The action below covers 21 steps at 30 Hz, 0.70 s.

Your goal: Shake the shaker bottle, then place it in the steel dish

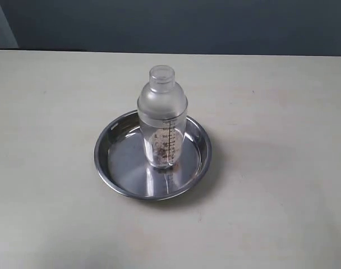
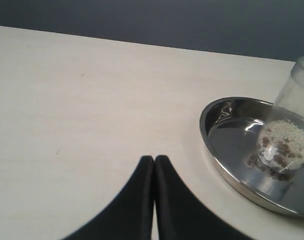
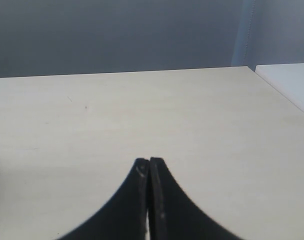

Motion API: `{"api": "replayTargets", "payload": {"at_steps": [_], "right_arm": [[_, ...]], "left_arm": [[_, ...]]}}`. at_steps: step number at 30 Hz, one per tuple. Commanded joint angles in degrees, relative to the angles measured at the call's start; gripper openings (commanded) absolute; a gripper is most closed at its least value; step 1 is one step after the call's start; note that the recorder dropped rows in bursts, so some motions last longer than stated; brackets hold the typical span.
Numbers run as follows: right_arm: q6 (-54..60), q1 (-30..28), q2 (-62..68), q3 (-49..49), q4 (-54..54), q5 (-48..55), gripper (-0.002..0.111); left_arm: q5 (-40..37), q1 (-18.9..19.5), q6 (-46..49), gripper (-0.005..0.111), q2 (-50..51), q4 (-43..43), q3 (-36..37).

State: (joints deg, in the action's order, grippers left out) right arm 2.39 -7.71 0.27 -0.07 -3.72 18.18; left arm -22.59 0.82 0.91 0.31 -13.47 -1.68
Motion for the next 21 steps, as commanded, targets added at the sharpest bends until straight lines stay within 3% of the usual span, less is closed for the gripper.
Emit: {"api": "replayTargets", "payload": {"at_steps": [1,6,11,21], "right_arm": [[0.1,-0.2,-0.3,0.1,0.0,-0.7,-0.001],[0.1,-0.2,-0.3,0.1,0.0,-0.7,-0.001],[0.1,-0.2,-0.3,0.1,0.0,-0.7,-0.001],[0.1,-0.2,-0.3,0.1,0.0,-0.7,-0.001]], "left_arm": [[4.8,0.2,0.0,0.000,-0.3,3.8,1.7],[5.1,0.2,0.8,0.000,-0.3,6.3,1.7],[10.3,0.2,0.8,0.000,-0.3,8.1,1.7],[10.6,0.2,0.8,0.000,-0.3,10.5,1.7]]}}
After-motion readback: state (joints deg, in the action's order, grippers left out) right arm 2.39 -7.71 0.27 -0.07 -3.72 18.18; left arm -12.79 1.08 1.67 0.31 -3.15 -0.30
